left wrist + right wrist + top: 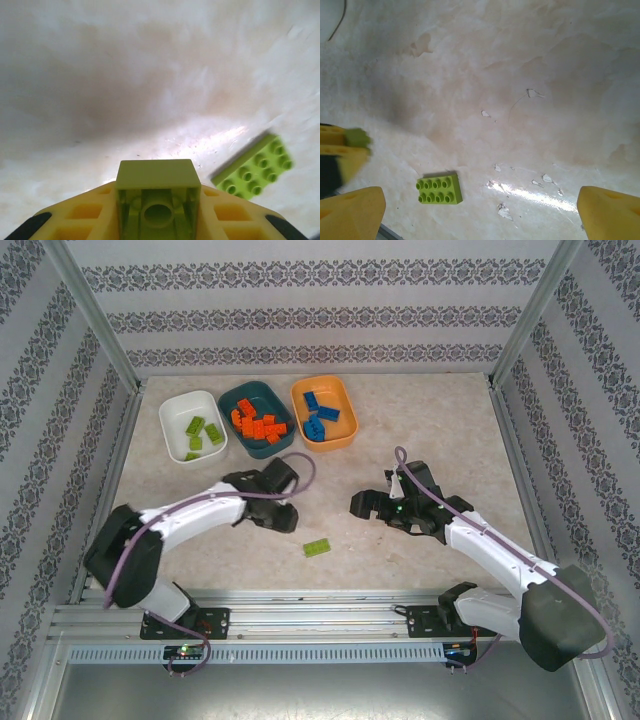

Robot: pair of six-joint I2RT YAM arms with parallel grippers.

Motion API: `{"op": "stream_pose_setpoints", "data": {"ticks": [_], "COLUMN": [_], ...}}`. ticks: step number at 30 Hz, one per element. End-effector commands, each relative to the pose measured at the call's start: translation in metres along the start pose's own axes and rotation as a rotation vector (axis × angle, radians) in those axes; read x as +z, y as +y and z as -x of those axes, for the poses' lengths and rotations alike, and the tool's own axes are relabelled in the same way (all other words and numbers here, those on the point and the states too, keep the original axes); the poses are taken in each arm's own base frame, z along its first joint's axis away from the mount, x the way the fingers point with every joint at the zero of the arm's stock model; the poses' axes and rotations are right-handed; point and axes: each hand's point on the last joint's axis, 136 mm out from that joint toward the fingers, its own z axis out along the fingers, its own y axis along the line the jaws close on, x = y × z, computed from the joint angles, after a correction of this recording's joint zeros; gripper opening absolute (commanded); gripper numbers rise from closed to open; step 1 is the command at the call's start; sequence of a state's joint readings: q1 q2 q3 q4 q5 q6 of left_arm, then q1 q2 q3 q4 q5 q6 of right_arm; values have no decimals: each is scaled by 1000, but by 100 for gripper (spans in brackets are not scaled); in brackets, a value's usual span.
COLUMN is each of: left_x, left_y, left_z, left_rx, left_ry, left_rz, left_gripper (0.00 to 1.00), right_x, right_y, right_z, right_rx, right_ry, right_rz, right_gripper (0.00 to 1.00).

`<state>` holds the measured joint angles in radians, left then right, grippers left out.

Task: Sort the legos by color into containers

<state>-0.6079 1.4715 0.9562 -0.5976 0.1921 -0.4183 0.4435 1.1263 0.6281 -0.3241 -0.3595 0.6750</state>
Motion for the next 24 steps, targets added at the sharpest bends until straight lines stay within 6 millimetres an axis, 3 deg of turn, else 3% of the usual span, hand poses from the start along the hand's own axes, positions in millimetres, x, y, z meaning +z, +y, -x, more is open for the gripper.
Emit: {"op": "stream_pose_setpoints", "data": {"ticks": [1, 5, 10, 13, 15, 24], "left_x": [-35, -82, -117, -116, -112, -94], "left_y": [18, 59, 139, 194, 220, 290], "left_z": [30, 74, 117, 133, 144, 187], "left_rx": [-165, -398, -641, -768, -801, -814], "left_ry": [-130, -309, -488, -546, -556, -512], "left_rz": [-155, -331, -339, -280, -228, -26], "left_gripper": [31, 31, 31, 30, 29, 29], "right_x": [1, 6, 12, 14, 16, 25], "right_y": [2, 1, -2, -1, -2, -10], "right_z": [-2, -4, -7, -7, -8, -12], "right_rx": [-8, -1, 5, 3, 4, 12], "right_ry": [-2, 8, 21, 24, 29, 57], "right_rz": [6, 9, 3, 5, 1, -28], "right_gripper": [98, 98, 98, 98, 98, 98]}}
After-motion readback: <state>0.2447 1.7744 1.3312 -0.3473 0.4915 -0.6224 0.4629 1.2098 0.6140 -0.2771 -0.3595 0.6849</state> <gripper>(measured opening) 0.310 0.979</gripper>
